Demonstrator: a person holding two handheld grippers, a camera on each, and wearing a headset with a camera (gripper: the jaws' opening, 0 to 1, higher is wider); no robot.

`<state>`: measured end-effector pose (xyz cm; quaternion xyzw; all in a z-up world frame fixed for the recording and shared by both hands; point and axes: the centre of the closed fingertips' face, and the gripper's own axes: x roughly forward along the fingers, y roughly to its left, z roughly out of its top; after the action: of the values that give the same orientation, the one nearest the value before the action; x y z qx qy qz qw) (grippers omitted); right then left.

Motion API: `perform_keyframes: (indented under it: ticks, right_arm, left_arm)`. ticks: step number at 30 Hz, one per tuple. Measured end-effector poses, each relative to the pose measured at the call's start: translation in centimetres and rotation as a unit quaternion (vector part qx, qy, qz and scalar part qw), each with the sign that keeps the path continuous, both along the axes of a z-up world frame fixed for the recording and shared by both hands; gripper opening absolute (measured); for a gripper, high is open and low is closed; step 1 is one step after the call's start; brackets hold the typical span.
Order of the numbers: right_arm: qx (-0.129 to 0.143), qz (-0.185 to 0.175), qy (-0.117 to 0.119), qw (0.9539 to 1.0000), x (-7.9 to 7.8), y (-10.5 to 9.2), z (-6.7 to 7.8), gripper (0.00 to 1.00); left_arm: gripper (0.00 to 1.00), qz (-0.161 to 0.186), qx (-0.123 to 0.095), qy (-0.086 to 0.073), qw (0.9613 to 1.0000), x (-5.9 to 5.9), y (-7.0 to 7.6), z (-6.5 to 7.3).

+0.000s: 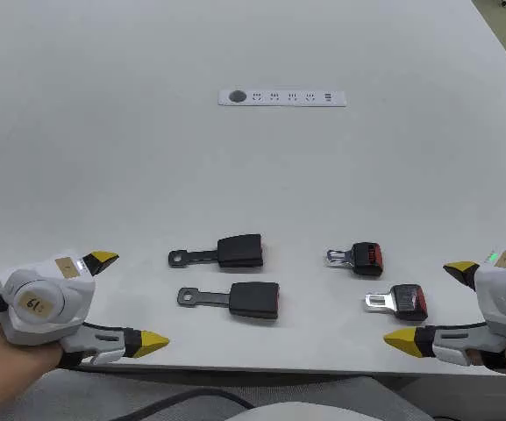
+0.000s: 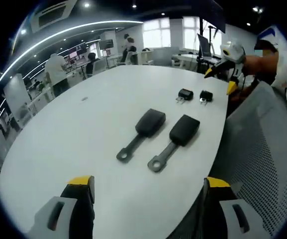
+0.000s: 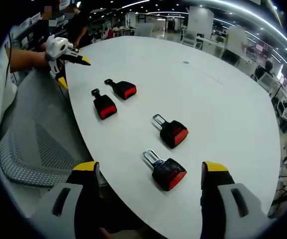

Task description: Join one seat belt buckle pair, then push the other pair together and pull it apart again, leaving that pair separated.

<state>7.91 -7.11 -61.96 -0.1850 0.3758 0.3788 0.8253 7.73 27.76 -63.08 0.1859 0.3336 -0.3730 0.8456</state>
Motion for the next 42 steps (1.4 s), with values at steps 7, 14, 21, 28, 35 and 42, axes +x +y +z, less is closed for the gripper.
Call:
perform_keyframes:
  ticks: [7,14,21,28,35,42]
  right_arm:
    - [-0.004,0.005,0.000,1.0000,0.20,-0.08,-0.11,0.82]
    - [-0.004,0.006,0.001,1.0000,0.28,0.19,-0.10,0.81]
    - [-0.003,0.009,0.005,0.9999,0.20,0.50,-0.24,0.80]
    - [-0.007,0.012,0.008,0.9999,0.29,0.62,-0.35,0.80]
    - [-0.007,0.013,0.007,0.9999,0.31,0.71,-0.39,0.79]
    - [-0.011,0.017,0.008,0.9998,0.19,0.59,-0.60,0.76]
  left_arm:
    - [0.91,-0.004,0.003,0.004,1.0000,-0.25,-0.27,0.07]
    - [0.90,-0.007,0.004,0.006,1.0000,-0.34,-0.48,0.05]
    - [0.89,-0.005,0.004,0.009,0.9999,-0.42,-0.47,0.05]
    - [0.87,-0.004,0.005,0.013,0.9999,-0.56,-0.43,0.04]
    - [0.87,-0.003,0.006,0.014,0.9999,-0.50,-0.12,-0.20]
    - [0.86,-0.004,0.007,0.016,0.9998,-0.56,-0.13,-0.20]
